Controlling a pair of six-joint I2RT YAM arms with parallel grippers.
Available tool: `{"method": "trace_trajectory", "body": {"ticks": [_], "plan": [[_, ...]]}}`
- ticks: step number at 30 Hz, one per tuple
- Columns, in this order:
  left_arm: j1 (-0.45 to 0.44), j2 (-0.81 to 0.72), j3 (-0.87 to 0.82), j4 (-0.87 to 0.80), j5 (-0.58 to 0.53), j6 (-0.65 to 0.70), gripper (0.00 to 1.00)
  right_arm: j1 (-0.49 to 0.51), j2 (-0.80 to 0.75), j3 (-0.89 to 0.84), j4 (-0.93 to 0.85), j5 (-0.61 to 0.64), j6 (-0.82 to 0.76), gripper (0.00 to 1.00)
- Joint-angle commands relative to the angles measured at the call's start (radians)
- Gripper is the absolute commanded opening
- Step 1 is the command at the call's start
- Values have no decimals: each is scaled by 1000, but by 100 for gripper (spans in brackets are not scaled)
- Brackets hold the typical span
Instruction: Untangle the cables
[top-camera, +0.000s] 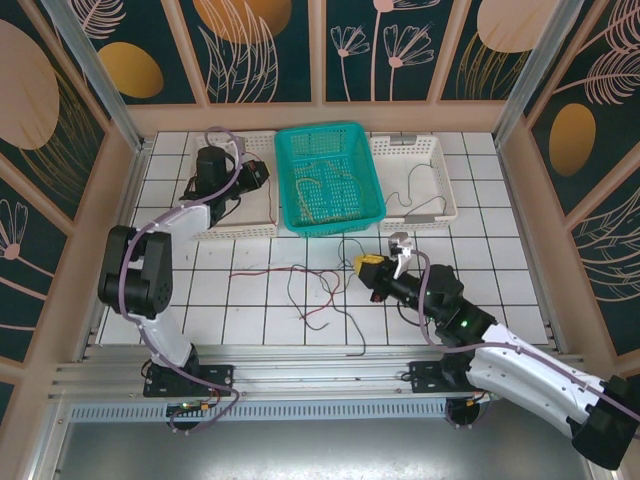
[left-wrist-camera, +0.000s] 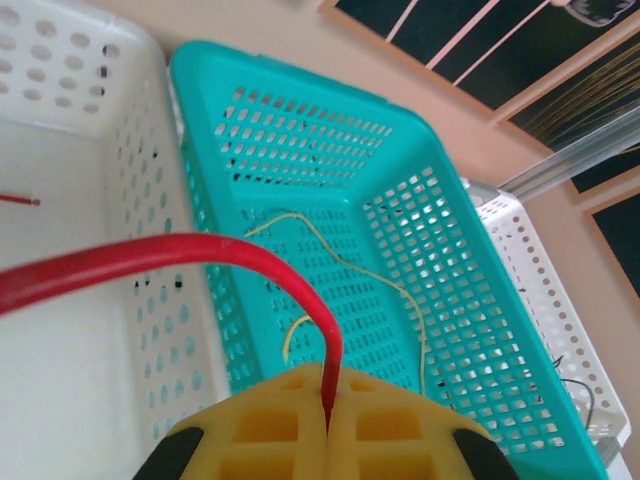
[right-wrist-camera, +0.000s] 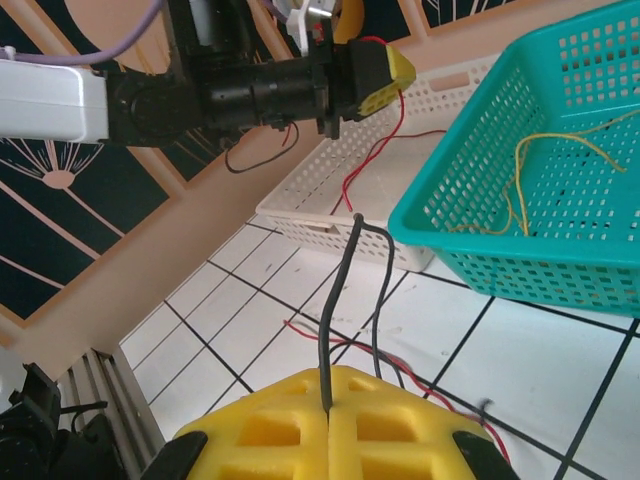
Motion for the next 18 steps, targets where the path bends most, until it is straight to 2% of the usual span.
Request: {"method": "trace_trajectory", "body": {"ticks": [1, 10, 18], "plan": [[21, 39, 6, 94, 52, -5, 0, 0, -28, 21, -52, -2, 6, 0], [36, 105, -17, 139, 79, -29, 0, 1, -41, 21, -60, -14, 9, 0], [56, 161, 50, 82, 89, -14, 0, 7, -39, 18, -52, -28, 29, 0]]}}
